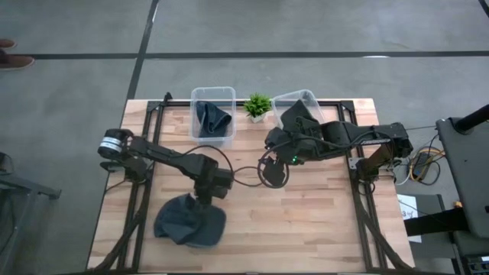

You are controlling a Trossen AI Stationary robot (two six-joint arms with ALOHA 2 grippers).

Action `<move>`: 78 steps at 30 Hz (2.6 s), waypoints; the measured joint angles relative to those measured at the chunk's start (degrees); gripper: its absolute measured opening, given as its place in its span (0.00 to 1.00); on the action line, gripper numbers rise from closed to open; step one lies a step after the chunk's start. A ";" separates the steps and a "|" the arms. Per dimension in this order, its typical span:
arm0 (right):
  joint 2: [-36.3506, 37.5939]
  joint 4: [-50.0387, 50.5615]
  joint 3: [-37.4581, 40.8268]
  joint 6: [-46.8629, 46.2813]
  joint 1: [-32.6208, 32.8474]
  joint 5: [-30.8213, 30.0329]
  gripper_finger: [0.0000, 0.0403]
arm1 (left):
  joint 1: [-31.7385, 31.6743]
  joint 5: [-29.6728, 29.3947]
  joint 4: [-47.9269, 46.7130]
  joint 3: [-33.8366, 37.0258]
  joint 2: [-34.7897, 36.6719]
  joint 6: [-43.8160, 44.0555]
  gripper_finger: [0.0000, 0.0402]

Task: Pick & Place hat
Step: Put the right blue cap into the left transparent bin

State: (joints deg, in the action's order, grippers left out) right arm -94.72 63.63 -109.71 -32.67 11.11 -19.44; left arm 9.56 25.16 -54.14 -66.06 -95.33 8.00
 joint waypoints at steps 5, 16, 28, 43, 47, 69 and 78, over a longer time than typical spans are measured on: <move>0.00 0.01 0.00 -0.17 0.00 -0.02 0.56 | -0.02 -0.19 -3.01 -1.99 1.74 0.71 0.02; 0.00 -0.04 0.00 -0.39 0.00 -0.02 0.56 | -0.07 -0.15 -9.50 -8.26 5.79 2.55 0.02; 0.00 -0.17 0.00 -0.35 0.00 -0.02 0.56 | -0.17 -6.29 -16.48 -17.25 9.90 6.15 0.02; -0.02 -2.14 0.02 -0.25 0.00 2.20 0.56 | -0.22 -18.61 -21.85 -27.47 11.91 10.20 0.02; -0.02 -7.42 0.02 0.76 0.00 6.05 0.56 | -0.33 -20.96 -22.48 -30.56 12.02 10.50 0.02; -6.29 -20.92 -0.48 2.92 -1.80 21.98 0.56 | -0.61 -15.15 -21.92 -39.89 9.64 9.42 0.02; -12.22 -22.24 -2.31 3.04 -1.77 23.17 0.56 | -0.84 -15.14 -21.93 -39.78 9.71 8.12 0.02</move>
State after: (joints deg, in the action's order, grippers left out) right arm -106.94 41.38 -112.02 -29.62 9.34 3.73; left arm 8.72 10.02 -76.07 -105.84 -85.62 16.12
